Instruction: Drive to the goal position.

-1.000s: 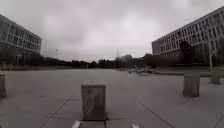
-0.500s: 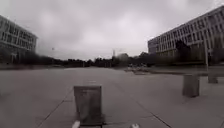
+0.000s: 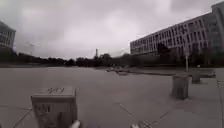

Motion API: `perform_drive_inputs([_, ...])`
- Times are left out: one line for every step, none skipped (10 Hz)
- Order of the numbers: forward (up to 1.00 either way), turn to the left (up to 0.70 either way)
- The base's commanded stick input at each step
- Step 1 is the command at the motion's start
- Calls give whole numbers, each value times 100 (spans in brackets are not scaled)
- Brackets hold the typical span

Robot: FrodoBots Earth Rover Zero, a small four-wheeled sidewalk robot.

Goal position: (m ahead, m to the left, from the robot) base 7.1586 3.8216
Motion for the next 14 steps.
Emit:
perform_drive_inputs([70, -4])
perform_drive_inputs([70, 0])
perform_drive_inputs([70, 0])
perform_drive_inputs([70, 0])
perform_drive_inputs([70, 0])
perform_drive_inputs([70, 24])
perform_drive_inputs([70, 34])
perform_drive_inputs([70, 35])
perform_drive_inputs([70, 35])
perform_drive_inputs([70, 35])
perform_drive_inputs([70, 35])
perform_drive_inputs([70, 35])
perform_drive_inputs([70, 35])
perform_drive_inputs([70, 32])
